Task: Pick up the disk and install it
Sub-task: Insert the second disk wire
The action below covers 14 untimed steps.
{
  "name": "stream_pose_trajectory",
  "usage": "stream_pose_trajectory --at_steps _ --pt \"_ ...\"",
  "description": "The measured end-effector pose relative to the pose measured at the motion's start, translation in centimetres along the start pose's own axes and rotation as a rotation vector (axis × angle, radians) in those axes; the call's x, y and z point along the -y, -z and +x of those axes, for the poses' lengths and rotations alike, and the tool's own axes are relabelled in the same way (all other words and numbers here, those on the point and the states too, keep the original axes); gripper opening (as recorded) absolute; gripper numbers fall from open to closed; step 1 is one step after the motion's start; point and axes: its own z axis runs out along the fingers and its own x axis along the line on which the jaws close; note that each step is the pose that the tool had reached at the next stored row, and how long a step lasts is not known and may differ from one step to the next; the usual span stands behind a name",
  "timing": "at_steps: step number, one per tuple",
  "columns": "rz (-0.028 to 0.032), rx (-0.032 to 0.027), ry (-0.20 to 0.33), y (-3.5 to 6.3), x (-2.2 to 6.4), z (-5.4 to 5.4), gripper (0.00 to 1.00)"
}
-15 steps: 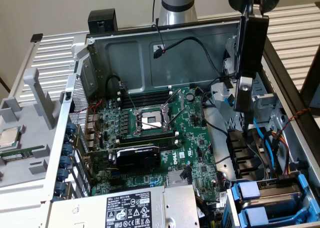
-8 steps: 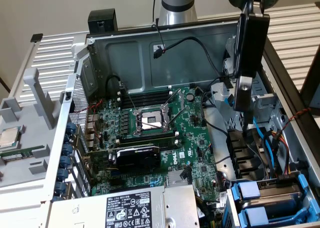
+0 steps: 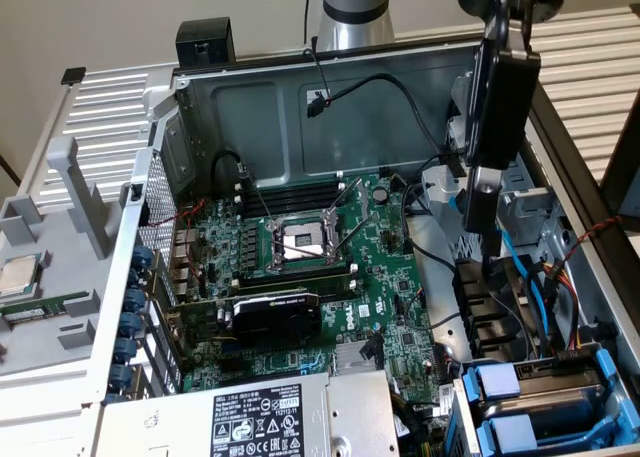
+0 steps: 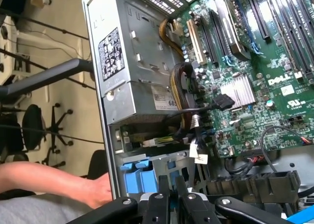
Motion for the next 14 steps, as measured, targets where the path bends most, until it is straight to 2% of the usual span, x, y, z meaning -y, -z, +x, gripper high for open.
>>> stream_pose_trajectory --at_steps 2,4,6,8,9,10,12,13,14 --pt "-0.0056 0.0322 0.006 -0.15 0.08 0.2 0.16" --pt "-0.0094 0.0515 0.011 -0.29 0.17 0.4 0.16" --pt "-0.0122 0.0642 0.014 -0.38 0.27 0.8 0.16" --pt "-0.0142 0.0723 0.016 -0.41 0.37 1.3 0.16" --pt "-0.0156 0.0785 0.017 -0.45 0.42 1.5 0.16" --pt "-0.0178 0.0881 0.019 -0.51 0.48 1.6 0.16" --pt "-0.0225 0.1124 0.025 -0.56 0.51 1.8 0.16" --pt "-0.0233 0.1177 0.026 -0.57 0.51 1.8 0.16" --pt "-0.0235 0.119 0.027 -0.58 0.51 1.8 0.16"
